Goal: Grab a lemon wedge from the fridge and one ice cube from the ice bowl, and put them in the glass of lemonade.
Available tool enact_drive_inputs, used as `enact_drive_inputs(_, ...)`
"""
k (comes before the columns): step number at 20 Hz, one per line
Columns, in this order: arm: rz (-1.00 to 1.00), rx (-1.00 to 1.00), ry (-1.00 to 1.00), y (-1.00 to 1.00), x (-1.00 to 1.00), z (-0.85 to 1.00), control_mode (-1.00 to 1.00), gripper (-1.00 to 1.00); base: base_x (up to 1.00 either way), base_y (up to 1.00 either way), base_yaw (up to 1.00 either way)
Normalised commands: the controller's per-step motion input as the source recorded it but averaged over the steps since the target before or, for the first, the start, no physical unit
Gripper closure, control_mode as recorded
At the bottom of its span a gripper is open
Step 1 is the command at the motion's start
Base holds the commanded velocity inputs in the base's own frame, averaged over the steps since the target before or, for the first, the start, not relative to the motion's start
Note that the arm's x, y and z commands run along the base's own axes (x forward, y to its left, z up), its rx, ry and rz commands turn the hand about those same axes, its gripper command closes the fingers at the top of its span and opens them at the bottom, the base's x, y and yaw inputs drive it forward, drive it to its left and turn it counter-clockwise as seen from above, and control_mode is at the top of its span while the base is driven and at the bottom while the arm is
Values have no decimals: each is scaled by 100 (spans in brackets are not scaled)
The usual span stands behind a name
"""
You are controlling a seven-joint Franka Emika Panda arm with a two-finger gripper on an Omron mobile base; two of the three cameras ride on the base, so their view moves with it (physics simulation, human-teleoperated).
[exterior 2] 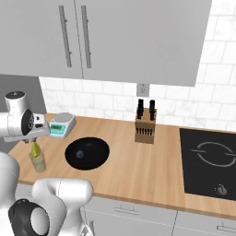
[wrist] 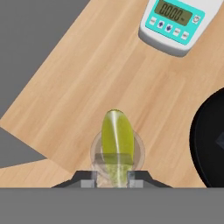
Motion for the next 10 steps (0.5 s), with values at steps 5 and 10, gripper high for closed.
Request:
enact_drive_inputs(5,0,0,0,0,0,0,-100,-100,0,0,0)
enact_drive_inputs(10,0,0,0,0,0,0,-100,-100,0,0,0)
